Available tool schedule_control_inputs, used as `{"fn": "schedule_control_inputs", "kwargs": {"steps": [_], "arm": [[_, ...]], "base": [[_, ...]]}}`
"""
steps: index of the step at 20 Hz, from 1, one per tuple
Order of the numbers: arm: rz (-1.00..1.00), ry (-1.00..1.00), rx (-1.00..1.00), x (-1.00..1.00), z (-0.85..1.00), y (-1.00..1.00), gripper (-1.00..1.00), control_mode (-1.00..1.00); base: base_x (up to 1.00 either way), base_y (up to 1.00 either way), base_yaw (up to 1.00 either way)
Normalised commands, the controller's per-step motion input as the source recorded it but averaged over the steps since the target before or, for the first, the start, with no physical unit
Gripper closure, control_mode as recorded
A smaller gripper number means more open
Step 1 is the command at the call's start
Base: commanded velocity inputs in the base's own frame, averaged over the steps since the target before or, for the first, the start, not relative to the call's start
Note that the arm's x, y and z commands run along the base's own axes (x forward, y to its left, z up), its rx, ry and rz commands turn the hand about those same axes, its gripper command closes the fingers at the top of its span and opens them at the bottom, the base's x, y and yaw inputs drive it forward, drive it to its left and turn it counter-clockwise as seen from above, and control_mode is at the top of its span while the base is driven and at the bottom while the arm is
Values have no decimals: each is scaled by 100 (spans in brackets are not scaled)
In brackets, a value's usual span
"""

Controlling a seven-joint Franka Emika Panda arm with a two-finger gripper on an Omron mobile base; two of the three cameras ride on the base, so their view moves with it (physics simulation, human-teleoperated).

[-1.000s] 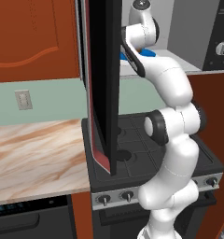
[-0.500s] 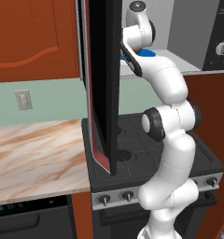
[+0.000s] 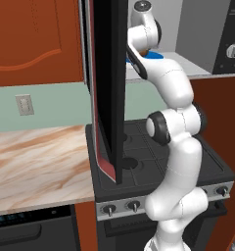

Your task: Retrieve the reheated potato from the microwave, then place the potato, cheese, and condiment on the cutting board.

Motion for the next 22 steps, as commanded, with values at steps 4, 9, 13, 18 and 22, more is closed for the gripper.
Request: {"fn": "schedule_control_inputs", "kwargs": {"steps": [4, 9, 13, 18, 22], "arm": [[-6, 6, 0, 0, 0, 0, -100, -100], [-7, 6, 0, 0, 0, 0, -100, -100], [-8, 5, 0, 0, -1, 0, -100, -100], [-8, 6, 0, 0, -3, 0, -100, -100], [-8, 6, 0, 0, -7, 0, -100, -100]], "base": [[0, 0, 0], [0, 0, 0], [0, 0, 0], [0, 0, 0], [0, 0, 0]]}}
